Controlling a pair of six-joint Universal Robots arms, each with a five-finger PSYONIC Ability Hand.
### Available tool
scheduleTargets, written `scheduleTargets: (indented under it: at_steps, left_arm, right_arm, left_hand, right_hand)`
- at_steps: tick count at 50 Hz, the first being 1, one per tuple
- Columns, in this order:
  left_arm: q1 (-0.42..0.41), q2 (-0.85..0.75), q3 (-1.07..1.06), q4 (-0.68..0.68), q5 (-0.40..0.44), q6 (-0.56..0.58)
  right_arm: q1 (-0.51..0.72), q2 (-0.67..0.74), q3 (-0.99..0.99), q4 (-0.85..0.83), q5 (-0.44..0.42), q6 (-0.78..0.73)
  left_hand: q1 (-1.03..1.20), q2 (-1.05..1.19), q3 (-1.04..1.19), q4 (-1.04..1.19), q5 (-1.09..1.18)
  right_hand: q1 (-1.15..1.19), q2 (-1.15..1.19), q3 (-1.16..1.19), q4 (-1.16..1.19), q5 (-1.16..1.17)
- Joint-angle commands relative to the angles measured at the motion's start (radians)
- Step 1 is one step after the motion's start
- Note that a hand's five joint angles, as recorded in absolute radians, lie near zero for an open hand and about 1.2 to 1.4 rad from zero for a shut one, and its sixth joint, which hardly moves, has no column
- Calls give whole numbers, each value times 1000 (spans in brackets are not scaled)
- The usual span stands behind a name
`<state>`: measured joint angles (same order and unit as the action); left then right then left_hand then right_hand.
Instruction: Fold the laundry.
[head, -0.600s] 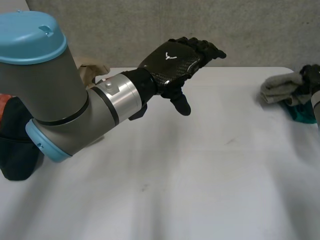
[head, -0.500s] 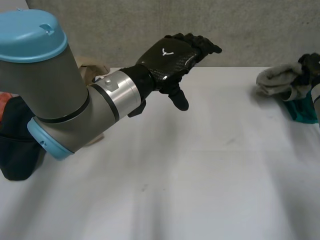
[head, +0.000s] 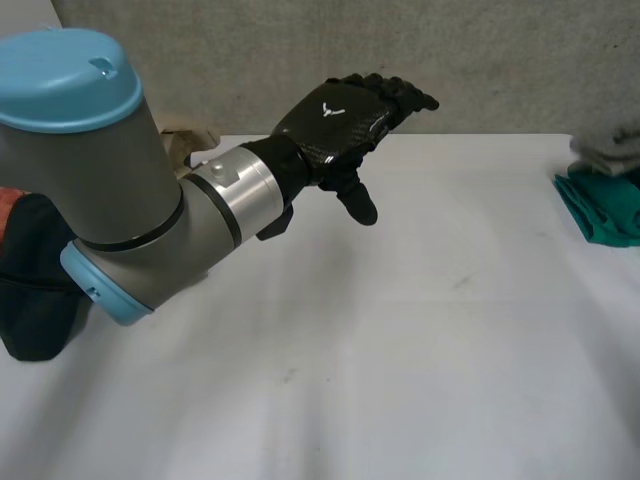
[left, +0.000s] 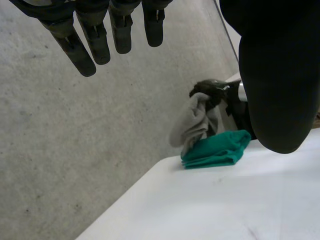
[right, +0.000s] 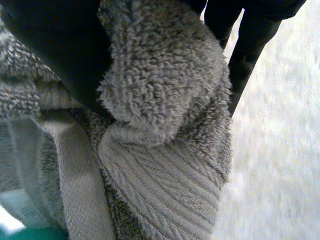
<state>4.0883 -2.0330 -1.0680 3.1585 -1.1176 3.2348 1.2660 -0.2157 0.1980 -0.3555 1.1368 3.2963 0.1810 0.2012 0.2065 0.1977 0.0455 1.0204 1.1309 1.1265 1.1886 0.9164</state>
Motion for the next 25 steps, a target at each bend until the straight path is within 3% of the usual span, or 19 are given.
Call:
scheduleTargets:
  at_steps: [1,9,17,18,20,21,25]
  left_arm:
    - [0,-13,-17,11,2,0]
    - [-11,-3,-23,9,-2,7]
    - [-25,4,-30,9,-4,0]
    - [-26,4,-30,11,-4,0]
    - [-29,2,-30,11,-4,6]
    - [-31,2,-30,11,-4,7]
    - [-34,0,-30,9,-4,7]
  right_arm:
    - [-83,78,60,21,-88,8]
    - [-125,-5,242,-92,-132,81]
    - [-151,-22,275,-123,-135,92]
    - [-154,-22,276,-122,-135,92]
    - [-157,-22,279,-115,-134,92]
    - [-158,-25,284,-106,-131,92]
    - [-166,-48,302,-65,-127,91]
  left_hand:
    - [-7,-27,-32,-23,-45]
    - [-7,-27,-32,-23,-45]
    - [-7,-27,-32,-23,-45]
    - [-7,-27,-32,-23,-45]
    - [-7,-27,-32,-23,-45]
    - [-7,-27,-32,-23,-45]
    - [-7,-27,-32,-23,-45]
  right_hand:
    - [376,265,270,208,305]
    - [376,265,270,208,305]
    - [376,265,270,208,305]
    - [233,123,127,65,163]
    - [-306,-416,-412,-474,-376]
    - [-846,-956,-952,-1014,-916]
    - [-846,-956,-952,-1014,-916]
